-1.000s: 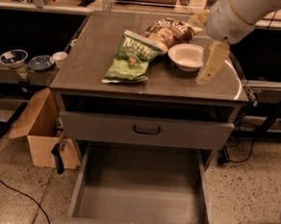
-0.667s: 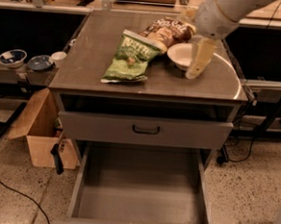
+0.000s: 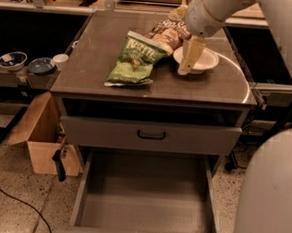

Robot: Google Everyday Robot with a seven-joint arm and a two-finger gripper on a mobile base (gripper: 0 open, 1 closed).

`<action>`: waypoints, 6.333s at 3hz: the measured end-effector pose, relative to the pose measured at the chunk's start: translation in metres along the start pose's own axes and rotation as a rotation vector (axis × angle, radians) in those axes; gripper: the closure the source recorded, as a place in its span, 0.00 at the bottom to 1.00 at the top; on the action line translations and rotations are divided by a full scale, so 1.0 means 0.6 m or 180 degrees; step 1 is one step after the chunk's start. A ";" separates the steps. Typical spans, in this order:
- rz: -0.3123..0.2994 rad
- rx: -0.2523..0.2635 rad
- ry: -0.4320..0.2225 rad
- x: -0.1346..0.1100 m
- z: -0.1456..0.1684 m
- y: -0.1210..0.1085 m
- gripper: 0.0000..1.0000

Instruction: Place green jalapeno chip bag into middle drawer

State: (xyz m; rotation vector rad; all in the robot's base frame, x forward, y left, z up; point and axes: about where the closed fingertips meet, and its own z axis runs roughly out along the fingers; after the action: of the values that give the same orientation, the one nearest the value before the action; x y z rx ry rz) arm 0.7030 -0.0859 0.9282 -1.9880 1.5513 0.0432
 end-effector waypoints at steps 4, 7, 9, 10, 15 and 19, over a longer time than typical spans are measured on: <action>-0.0106 -0.0255 -0.0160 -0.046 0.130 -0.028 0.00; -0.0175 -0.0279 -0.0541 -0.084 0.225 -0.053 0.00; -0.0173 -0.0274 -0.0556 -0.085 0.230 -0.056 0.40; -0.0173 -0.0275 -0.0556 -0.085 0.230 -0.056 0.63; -0.0182 -0.0183 -0.0436 -0.081 0.165 -0.041 1.00; -0.0001 -0.0178 -0.0328 -0.036 0.058 0.146 1.00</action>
Offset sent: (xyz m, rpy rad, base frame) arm 0.0275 0.0497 -0.0084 0.0468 0.0223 0.1179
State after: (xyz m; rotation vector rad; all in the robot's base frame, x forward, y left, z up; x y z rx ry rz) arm 0.6296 -0.0617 0.8697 -1.9967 1.4994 0.1879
